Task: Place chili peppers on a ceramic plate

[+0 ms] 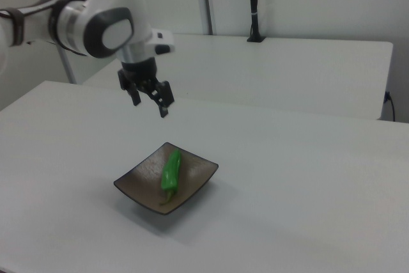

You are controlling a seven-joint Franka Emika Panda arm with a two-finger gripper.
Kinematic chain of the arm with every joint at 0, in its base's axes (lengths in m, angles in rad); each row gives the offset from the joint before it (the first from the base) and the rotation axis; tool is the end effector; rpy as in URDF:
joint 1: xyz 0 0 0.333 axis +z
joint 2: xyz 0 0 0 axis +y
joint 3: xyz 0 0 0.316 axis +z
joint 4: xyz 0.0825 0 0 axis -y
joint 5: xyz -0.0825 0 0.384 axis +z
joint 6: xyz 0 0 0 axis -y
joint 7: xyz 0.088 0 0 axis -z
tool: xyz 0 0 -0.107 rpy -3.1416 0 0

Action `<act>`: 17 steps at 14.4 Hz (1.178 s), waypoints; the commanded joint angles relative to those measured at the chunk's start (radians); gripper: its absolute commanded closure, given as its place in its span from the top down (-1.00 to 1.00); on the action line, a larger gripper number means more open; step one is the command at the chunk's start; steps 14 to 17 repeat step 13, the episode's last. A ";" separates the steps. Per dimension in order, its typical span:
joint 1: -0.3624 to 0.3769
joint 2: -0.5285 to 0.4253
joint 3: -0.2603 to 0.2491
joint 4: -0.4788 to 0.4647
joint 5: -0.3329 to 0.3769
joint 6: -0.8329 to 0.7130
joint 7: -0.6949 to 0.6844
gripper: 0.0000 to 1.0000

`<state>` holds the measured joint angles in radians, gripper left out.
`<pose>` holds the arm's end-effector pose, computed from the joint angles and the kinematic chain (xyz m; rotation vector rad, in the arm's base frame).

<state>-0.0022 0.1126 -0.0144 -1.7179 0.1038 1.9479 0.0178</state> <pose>0.6098 -0.0028 0.5232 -3.0376 0.1015 -0.1785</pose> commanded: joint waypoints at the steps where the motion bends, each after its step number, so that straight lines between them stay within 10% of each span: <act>1: 0.056 -0.118 -0.001 -0.075 -0.036 -0.055 0.067 1.00; 17: 0.096 -0.122 -0.004 -0.081 -0.090 -0.092 0.008 1.00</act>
